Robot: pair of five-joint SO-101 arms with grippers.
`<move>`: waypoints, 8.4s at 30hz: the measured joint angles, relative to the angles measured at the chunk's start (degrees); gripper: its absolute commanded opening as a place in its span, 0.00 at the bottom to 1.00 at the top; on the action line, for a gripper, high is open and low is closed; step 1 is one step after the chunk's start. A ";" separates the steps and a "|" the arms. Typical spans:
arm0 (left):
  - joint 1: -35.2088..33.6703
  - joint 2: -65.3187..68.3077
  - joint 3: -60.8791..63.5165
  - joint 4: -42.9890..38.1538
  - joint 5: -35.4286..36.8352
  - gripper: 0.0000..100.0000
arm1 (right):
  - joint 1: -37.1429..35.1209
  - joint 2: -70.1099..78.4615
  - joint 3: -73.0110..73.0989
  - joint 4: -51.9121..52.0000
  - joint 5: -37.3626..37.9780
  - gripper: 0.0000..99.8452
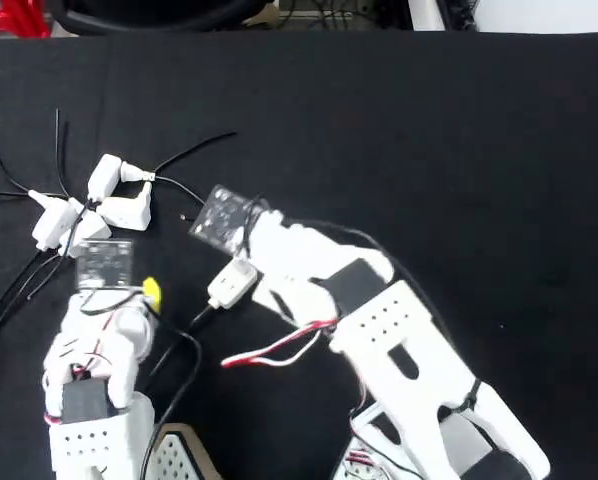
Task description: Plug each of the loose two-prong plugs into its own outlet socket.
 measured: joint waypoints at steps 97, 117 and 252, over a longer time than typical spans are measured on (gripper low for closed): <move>5.89 7.56 2.81 -20.13 1.85 0.11 | 21.71 -16.18 32.97 -33.23 -4.66 0.01; 7.30 1.23 2.81 -1.93 1.85 0.11 | 23.38 -52.57 53.19 -15.30 -4.48 0.01; 7.30 1.23 2.81 -1.93 1.85 0.11 | 23.38 -61.63 53.10 4.92 -4.48 0.01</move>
